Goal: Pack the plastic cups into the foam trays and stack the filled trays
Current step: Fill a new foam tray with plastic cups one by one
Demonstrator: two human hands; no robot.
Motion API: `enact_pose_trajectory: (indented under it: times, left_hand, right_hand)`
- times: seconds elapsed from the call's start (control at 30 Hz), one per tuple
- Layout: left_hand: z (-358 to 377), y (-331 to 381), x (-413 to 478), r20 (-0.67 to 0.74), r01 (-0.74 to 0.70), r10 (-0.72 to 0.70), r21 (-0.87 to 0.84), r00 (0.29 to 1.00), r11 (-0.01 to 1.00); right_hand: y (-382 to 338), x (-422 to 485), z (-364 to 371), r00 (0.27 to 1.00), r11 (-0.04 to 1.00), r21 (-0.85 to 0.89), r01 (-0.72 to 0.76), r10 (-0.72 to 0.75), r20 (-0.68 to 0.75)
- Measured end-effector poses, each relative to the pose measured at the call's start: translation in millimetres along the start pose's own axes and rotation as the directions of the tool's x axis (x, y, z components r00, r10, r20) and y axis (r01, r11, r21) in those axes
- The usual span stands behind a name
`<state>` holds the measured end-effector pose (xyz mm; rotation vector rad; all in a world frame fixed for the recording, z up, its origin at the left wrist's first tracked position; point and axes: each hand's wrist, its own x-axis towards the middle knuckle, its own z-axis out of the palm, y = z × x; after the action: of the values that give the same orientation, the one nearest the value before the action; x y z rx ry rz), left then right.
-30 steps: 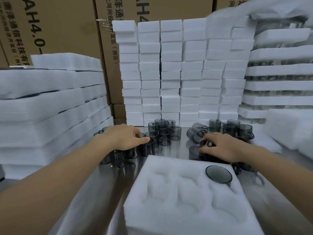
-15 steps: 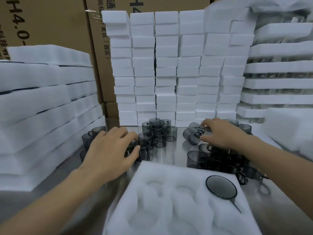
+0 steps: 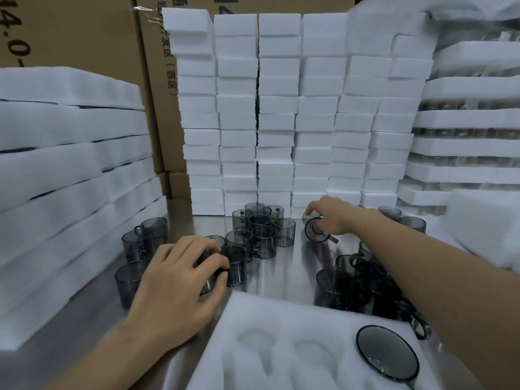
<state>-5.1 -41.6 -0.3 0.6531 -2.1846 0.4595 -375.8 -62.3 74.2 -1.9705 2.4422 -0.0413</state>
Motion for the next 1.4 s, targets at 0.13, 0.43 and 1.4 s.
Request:
enact_pose_trajectory:
  times: [0.13, 0.43, 1.4]
  left_hand:
    - [-0.2, 0.5, 0.4, 0.008, 0.014, -0.014, -0.022, 1.000, 1.000]
    - [-1.6, 0.6, 0.6, 0.031, 0.034, -0.033, -0.030, 0.999, 0.999]
    - [3.5, -3.3, 0.3, 0.020, -0.014, 0.015, -0.039, 1.000, 0.999]
  right_hand:
    - [-1.0, 14.0, -7.4, 1.000, 1.000, -0.003, 0.024, -0.024, -0.015]
    - [6.6, 24.3, -41.0, 0.985, 1.000, 0.029, 0.009, -0.014, 0.172]
    - [25.9, 20.3, -5.7, 0.989, 0.997, -0.030, -0.077, 0.080, 0.121]
